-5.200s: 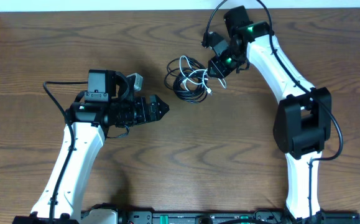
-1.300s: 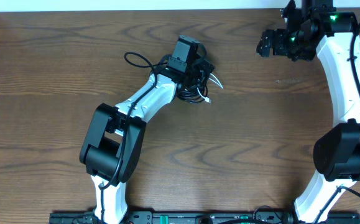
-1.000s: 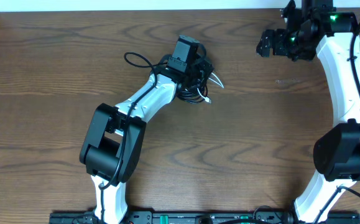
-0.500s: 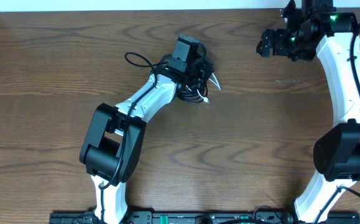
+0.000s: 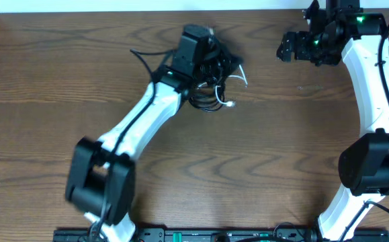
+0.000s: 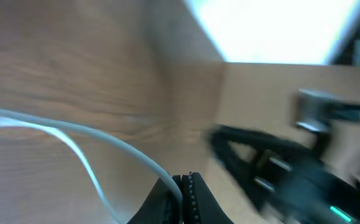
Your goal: Untangle cables
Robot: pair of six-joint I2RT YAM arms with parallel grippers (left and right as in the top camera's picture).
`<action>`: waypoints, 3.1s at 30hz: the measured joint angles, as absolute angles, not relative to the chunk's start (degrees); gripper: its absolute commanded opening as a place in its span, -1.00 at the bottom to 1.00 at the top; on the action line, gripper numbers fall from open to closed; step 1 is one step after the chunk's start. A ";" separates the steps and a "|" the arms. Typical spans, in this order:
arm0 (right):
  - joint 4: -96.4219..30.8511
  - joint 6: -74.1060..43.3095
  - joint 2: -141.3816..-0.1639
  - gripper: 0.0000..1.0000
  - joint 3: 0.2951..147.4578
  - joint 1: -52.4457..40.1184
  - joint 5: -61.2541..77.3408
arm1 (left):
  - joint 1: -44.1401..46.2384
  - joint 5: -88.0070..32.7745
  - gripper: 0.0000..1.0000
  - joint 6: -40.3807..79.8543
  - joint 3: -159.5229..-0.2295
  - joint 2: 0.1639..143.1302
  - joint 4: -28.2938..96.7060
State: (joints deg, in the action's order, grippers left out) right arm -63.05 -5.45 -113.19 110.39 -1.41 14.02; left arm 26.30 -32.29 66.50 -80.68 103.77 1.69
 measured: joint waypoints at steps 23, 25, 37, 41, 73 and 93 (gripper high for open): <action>-60.10 -5.45 -113.19 0.99 102.61 -4.32 28.88 | 25.69 -25.82 -0.86 62.72 -81.87 88.40 -0.80; -59.31 -5.82 -113.19 0.98 102.56 -5.48 29.80 | 25.23 -25.47 -0.85 62.70 -83.72 88.40 -0.78; -43.53 -14.61 -113.19 0.99 102.45 -6.92 53.21 | 23.79 -25.08 -0.85 62.50 -91.74 88.01 0.56; -41.17 -17.39 -113.21 0.98 102.45 -8.49 57.04 | 23.77 -24.86 -0.85 62.50 -91.72 88.01 2.66; -50.43 -22.13 -113.19 -0.88 102.43 -13.17 22.11 | 19.42 -25.15 -0.85 61.04 -91.70 88.03 13.65; -55.83 -18.28 -113.21 0.56 102.43 -10.72 12.91 | 4.01 -29.65 -0.85 61.84 -91.68 81.87 13.76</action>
State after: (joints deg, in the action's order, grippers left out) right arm -55.83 -18.28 -113.21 102.43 -10.72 12.91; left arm 4.01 -29.65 61.84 -91.68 81.87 13.76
